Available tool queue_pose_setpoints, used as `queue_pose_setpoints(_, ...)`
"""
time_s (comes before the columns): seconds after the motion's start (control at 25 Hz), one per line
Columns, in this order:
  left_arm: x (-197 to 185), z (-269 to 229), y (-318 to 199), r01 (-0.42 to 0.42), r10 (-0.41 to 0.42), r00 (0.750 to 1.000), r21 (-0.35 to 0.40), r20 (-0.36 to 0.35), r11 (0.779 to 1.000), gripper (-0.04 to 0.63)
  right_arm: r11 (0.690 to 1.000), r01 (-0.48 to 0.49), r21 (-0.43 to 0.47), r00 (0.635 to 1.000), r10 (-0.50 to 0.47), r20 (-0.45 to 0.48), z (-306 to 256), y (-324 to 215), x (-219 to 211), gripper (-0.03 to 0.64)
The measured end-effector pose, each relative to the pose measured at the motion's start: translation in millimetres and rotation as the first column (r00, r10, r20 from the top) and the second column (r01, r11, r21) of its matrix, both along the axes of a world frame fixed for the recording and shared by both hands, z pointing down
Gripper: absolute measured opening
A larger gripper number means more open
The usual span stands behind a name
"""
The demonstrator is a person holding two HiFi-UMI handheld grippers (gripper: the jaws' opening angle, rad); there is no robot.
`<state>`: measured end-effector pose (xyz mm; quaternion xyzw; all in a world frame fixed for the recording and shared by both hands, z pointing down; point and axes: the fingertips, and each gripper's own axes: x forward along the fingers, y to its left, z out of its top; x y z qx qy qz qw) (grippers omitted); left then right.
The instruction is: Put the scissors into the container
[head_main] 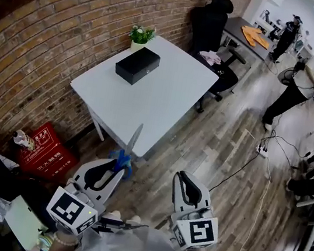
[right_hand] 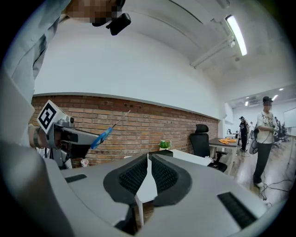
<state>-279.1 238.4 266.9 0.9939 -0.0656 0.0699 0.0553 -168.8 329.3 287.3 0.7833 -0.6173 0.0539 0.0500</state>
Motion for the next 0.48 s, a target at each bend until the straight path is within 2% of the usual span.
queue_pose_setpoints(0.48,24,-1,29,0.024,-0.024,1.0,0.017,-0.014,1.0,0.097,0.999,0.032,0.012,0.999,-0.032,-0.007,1,27,19,0.057)
